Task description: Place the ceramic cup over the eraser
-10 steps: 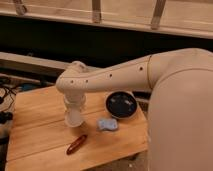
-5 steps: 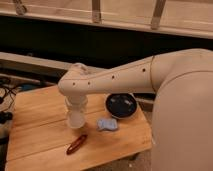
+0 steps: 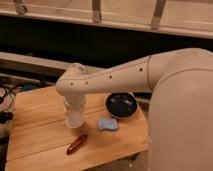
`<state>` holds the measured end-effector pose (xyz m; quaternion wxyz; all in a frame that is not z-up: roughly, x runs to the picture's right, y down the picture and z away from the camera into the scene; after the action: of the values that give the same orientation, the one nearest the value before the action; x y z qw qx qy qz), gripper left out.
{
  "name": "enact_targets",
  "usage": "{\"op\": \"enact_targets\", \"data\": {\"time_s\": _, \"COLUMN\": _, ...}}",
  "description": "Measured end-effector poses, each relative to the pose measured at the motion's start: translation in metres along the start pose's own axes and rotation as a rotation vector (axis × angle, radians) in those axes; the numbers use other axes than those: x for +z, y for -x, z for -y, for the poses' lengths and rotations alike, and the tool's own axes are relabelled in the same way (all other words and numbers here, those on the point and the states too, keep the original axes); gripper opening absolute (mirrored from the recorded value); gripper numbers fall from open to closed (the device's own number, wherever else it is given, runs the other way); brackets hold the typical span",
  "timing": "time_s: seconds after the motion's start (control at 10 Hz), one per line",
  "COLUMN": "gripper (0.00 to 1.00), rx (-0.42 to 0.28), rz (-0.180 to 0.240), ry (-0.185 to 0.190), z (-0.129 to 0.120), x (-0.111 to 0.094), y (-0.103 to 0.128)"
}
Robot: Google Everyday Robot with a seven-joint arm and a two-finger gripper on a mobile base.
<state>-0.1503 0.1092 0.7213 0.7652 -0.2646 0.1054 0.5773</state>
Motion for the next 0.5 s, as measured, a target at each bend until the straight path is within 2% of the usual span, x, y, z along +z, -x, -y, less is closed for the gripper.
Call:
{"op": "enact_targets", "data": {"time_s": 0.2, "gripper": 0.53, "rx": -0.022, "rz": -0.009, "ry": -0.030, "z": -0.012, "x": 0.012, "y": 0.015}}
{"op": "enact_targets", "data": {"time_s": 0.3, "gripper": 0.60, "rx": -0.030, "rz": -0.009, "ry": -0.035, "z": -0.017, "x": 0.015, "y": 0.019}}
{"op": "enact_targets", "data": {"time_s": 0.4, "gripper": 0.72, "rx": -0.021, "rz": -0.013, "ry": -0.038, "z": -0.014, "x": 0.019, "y": 0.025}}
{"op": "enact_targets", "data": {"time_s": 0.5, "gripper": 0.79, "rx": -0.017, "rz": -0.009, "ry": -0.046, "z": -0.006, "x": 0.020, "y": 0.031}}
